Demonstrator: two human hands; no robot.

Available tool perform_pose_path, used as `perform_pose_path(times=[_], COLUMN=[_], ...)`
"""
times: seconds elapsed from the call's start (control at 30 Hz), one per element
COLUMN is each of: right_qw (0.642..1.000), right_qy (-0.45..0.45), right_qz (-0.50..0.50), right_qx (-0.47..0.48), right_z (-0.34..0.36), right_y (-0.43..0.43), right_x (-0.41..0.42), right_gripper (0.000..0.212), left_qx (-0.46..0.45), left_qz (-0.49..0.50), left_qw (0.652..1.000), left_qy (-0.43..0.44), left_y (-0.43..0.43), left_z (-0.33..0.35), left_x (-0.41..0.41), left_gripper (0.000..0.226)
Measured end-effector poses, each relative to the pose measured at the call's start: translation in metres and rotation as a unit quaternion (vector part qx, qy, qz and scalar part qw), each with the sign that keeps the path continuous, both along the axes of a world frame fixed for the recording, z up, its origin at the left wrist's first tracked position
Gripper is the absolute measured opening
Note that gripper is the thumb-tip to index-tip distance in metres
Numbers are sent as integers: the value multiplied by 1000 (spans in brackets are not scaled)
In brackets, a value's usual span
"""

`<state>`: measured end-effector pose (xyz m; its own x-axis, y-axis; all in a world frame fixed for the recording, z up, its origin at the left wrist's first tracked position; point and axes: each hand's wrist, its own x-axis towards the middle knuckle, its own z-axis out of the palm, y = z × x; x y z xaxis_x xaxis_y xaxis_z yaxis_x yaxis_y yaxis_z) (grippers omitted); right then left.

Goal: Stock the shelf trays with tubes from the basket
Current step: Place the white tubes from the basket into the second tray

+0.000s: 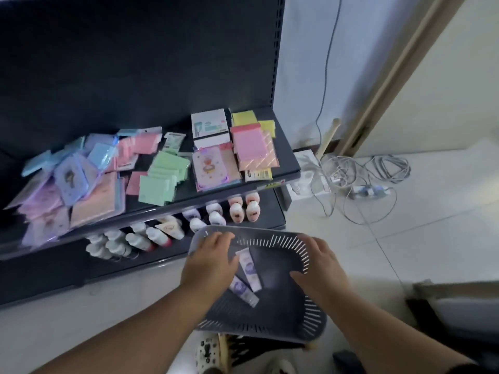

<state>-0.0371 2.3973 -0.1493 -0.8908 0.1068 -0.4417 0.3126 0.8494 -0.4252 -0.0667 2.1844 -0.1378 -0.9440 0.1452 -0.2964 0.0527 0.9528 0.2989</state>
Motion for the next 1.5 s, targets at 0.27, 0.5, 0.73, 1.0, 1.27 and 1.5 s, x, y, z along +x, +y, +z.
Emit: perform_pose_path(times=[0.27,0.5,0.73,1.0,1.27,1.5], right_qw=[984,968,967,986,978,970], right_qy=[-59,-112,-109,-93,-206,-242], right_qz=[115,162,176,123,-1,-32], right_qx=[125,158,148,66,-15,-13], right_z=[-125,-206,-260,-306,-325,-301], right_y=[-28,-47,-58,-83,-78,-48], right_x=[16,17,-3,-17,-22,-5], right_gripper=[70,74,73,47,42,36], left_qx=[-14,-36,-105,-199,-245,-166], left_qz=[-19,-49,-94,-159,-216,-163], left_qw=[996,991,982,948,927,942], left_qy=[-89,-121,-128,-192,-187,-241], left_y=[-20,-13,-8,-17,-11,-20], left_z=[-141,-225,-273,-310,-326,-295], left_x=[16,1,-17,-14,-13,-16], left_gripper=[42,47,45,46,41,21])
